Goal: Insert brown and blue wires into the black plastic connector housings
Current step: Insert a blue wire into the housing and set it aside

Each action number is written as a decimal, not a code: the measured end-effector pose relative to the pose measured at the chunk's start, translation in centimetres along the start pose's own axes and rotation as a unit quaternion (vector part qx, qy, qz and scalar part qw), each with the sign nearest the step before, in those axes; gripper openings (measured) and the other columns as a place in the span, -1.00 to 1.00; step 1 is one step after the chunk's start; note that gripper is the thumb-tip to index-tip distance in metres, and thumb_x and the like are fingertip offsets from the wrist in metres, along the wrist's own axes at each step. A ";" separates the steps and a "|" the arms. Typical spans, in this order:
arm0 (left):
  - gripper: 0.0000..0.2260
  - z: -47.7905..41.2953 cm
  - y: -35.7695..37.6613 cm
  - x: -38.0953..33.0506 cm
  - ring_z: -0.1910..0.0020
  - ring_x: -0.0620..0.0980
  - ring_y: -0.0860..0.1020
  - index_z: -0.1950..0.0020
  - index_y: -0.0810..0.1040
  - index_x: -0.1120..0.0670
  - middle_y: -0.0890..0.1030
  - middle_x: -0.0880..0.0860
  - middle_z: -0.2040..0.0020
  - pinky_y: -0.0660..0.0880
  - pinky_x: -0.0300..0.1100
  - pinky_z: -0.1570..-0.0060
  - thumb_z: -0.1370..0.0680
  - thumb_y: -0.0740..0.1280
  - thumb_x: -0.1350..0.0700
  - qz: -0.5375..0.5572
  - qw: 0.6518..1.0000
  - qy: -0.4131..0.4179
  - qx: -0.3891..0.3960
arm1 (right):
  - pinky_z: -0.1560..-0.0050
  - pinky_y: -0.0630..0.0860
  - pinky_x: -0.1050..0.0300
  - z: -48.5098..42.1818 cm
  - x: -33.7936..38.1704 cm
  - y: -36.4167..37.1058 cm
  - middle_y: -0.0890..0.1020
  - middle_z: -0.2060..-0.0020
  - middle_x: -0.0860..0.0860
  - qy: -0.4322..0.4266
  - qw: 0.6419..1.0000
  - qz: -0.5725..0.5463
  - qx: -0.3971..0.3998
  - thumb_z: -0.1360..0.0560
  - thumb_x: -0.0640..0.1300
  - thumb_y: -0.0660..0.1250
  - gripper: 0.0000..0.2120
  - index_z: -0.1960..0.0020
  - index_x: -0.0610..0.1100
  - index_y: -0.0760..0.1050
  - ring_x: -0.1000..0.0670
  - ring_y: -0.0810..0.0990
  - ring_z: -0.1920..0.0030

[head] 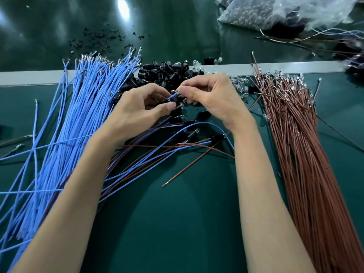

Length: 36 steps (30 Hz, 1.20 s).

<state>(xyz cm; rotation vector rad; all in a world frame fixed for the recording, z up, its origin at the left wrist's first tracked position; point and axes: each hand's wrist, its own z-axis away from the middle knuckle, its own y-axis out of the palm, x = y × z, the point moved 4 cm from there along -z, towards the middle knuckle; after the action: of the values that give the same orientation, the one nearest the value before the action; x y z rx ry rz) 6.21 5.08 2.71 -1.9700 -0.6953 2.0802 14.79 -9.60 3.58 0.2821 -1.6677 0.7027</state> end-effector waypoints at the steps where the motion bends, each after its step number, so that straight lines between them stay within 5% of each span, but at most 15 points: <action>1: -0.88 0.0 -0.3 0.0 0.03 0.05 0.64 0.00 0.58 -0.01 0.66 0.07 0.06 0.54 -0.02 -0.13 -0.49 0.43 0.08 -0.006 1.000 -0.004 0.006 | 0.22 0.47 0.32 0.0 -0.2 -0.1 0.63 0.36 -0.01 0.002 1.000 -0.001 -0.008 -0.46 -0.21 0.45 -0.97 0.14 -0.11 0.65 0.16 0.54 0.36; 8: -0.92 0.3 -2.9 0.5 0.33 -0.11 0.58 0.12 0.64 0.05 0.66 0.01 0.30 0.48 -0.36 0.26 -0.47 0.44 0.06 -0.106 0.993 -0.033 0.038 | 0.23 0.49 0.29 -0.1 -0.9 -0.5 0.64 0.34 -0.01 0.007 0.998 -0.046 -0.040 -0.46 -0.23 0.43 -0.96 0.14 -0.13 0.66 0.13 0.55 0.35; 14: -0.94 0.3 -2.8 0.6 0.41 -0.20 0.54 0.19 0.63 0.06 0.62 -0.05 0.38 0.43 -0.47 0.35 -0.46 0.44 0.10 -0.112 0.993 -0.020 0.043 | 0.25 0.48 0.30 -0.3 -1.2 0.0 0.63 0.38 0.08 0.019 0.998 -0.039 -0.039 -0.47 -0.17 0.43 -0.92 0.19 -0.09 0.65 0.14 0.55 0.36; 20: -0.94 0.1 -1.4 0.3 0.31 -0.06 0.66 0.15 0.60 0.14 0.66 0.10 0.29 0.58 -0.21 0.14 -0.49 0.41 0.16 -0.038 0.999 -0.013 0.034 | 0.26 0.48 0.31 -0.4 -1.3 0.0 0.65 0.40 0.10 0.019 0.999 -0.022 -0.040 -0.43 -0.10 0.48 -0.91 0.25 -0.01 0.66 0.16 0.55 0.39; 26: -0.94 0.0 -0.5 0.0 0.42 -0.22 0.57 0.18 0.58 0.04 0.62 -0.02 0.38 0.42 -0.45 0.34 -0.49 0.42 0.13 -0.034 0.999 0.014 0.007 | 0.24 0.48 0.33 -0.6 -1.1 0.4 0.65 0.41 0.11 0.021 0.999 -0.013 -0.022 -0.42 -0.11 0.49 -0.94 0.22 0.00 0.66 0.18 0.57 0.38; 30: -0.94 0.0 -0.5 -0.2 0.39 -0.22 0.56 0.17 0.57 0.02 0.59 -0.07 0.35 0.45 -0.43 0.31 -0.50 0.41 0.14 -0.021 1.000 0.022 -0.008 | 0.24 0.47 0.34 -0.5 -1.3 0.1 0.65 0.39 0.09 0.022 1.000 -0.013 -0.017 -0.43 -0.10 0.48 -0.96 0.21 -0.02 0.65 0.17 0.57 0.36; 36: -0.97 0.1 0.0 -0.5 0.24 -0.02 0.62 0.08 0.59 -0.02 0.67 0.03 0.20 0.54 -0.16 0.12 -0.52 0.40 0.11 -0.033 0.999 0.001 -0.016 | 0.24 0.44 0.36 -0.4 -0.9 0.1 0.58 0.46 0.17 -0.006 0.999 0.024 -0.021 -0.47 -0.18 0.43 -0.86 0.24 0.00 0.60 0.22 0.51 0.40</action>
<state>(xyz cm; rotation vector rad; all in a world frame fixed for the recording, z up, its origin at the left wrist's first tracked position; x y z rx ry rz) 6.17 4.81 3.12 -1.9367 -0.7871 2.0420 15.28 -9.43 2.68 0.2182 -1.7031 0.7022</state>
